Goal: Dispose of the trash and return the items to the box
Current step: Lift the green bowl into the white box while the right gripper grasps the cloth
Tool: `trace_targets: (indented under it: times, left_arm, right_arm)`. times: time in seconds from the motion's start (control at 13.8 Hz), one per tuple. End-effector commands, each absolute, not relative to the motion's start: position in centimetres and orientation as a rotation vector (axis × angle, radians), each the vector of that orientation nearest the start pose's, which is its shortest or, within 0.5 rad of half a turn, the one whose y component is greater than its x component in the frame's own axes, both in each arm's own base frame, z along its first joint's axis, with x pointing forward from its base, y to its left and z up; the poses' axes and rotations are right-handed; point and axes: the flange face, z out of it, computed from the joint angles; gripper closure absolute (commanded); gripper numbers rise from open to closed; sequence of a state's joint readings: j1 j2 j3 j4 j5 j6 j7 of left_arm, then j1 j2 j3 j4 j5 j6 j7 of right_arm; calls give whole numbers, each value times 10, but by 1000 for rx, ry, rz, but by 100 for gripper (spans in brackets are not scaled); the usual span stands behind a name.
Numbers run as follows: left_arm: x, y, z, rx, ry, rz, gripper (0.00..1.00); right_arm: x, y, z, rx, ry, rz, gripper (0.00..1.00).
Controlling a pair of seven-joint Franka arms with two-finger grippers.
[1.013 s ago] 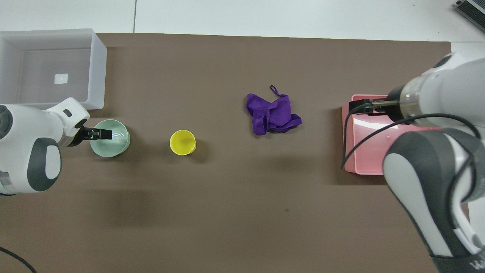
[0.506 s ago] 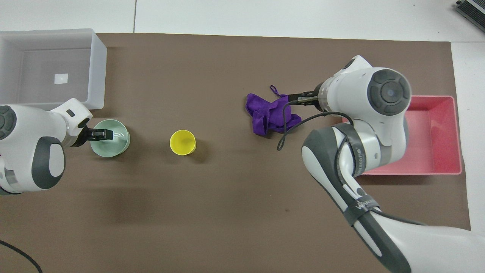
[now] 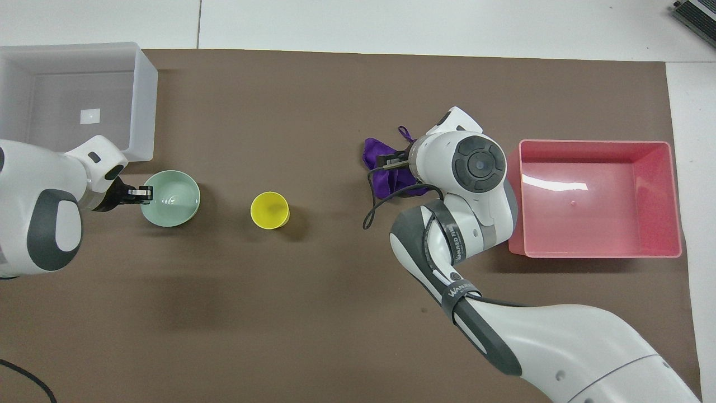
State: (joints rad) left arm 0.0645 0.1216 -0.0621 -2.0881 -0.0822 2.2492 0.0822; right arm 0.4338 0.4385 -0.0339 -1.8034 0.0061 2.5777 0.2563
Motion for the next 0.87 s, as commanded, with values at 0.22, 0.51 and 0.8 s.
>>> trace_targets:
  times: [0.22,0.51,0.8]
  left_arm:
    - [597,24,459,-3229,10,-90,100]
    - [635,45,484,-3215,-33,-244,100]
    - [681,73,492,-3210,-80,-294,100]
  right_arm:
    - [627,270,310,-3006,-343,-483,0]
    - [621,266,294,-3023,-378,-440,0]
    - [615,262,286,-3035,-396,-414,76]
